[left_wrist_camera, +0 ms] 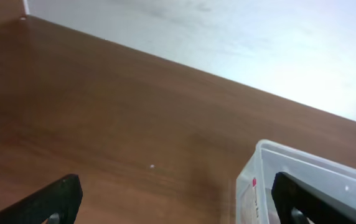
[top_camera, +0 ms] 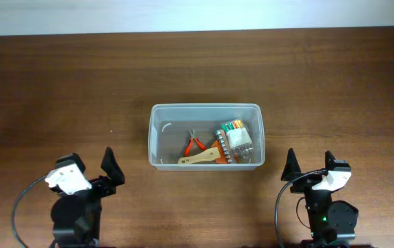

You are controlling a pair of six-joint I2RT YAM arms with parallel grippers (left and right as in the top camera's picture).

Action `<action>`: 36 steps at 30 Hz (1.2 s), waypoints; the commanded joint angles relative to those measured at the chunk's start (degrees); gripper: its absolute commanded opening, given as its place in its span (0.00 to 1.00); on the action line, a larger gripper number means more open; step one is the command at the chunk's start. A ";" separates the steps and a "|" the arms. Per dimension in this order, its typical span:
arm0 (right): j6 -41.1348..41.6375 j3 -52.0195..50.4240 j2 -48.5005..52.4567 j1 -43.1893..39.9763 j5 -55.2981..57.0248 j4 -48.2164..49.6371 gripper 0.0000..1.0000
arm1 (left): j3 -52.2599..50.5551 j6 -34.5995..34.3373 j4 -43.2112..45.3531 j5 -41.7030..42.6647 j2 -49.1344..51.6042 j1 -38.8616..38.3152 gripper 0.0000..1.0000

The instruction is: Pack container

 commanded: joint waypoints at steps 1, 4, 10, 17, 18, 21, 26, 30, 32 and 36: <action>0.44 -0.26 -0.37 -0.42 0.52 -0.37 0.99 | -3.63 -0.17 2.36 2.54 -3.85 -0.31 0.99; 0.44 -0.26 -0.37 -0.42 0.52 -0.37 0.99 | -5.70 -0.15 3.08 2.49 -7.08 -0.39 0.99; 0.44 -0.26 -0.37 -0.42 0.52 -0.37 0.99 | -8.96 -0.17 3.23 2.51 -11.30 -0.39 0.99; 0.44 -0.26 -0.37 -0.42 0.52 -0.37 0.99 | -10.64 -0.13 3.21 2.47 -12.79 -0.39 0.99; 0.44 -0.26 -0.37 -0.42 0.52 -0.37 0.99 | -11.06 -0.15 3.21 2.49 -13.16 -0.39 0.99; 0.44 -0.26 -0.37 -0.42 0.52 -0.37 0.99 | -12.37 -0.15 3.23 2.49 -14.40 -0.39 0.99; 0.44 -0.26 -0.37 -0.42 0.52 -0.37 0.99 | -13.09 -0.15 3.17 3.02 -15.47 -0.39 0.99; 0.44 -0.26 -0.37 -0.42 0.52 -0.37 0.99 | -13.94 -0.15 3.17 3.37 -15.47 -0.39 0.99; 0.44 -0.26 -0.37 -0.42 0.52 -0.37 0.99 | -14.62 -0.15 3.43 3.39 -15.47 -0.39 0.99; 0.44 -0.26 -0.37 -0.42 0.52 -0.37 0.99 | -15.10 3.65 3.45 3.39 -15.47 -0.39 0.99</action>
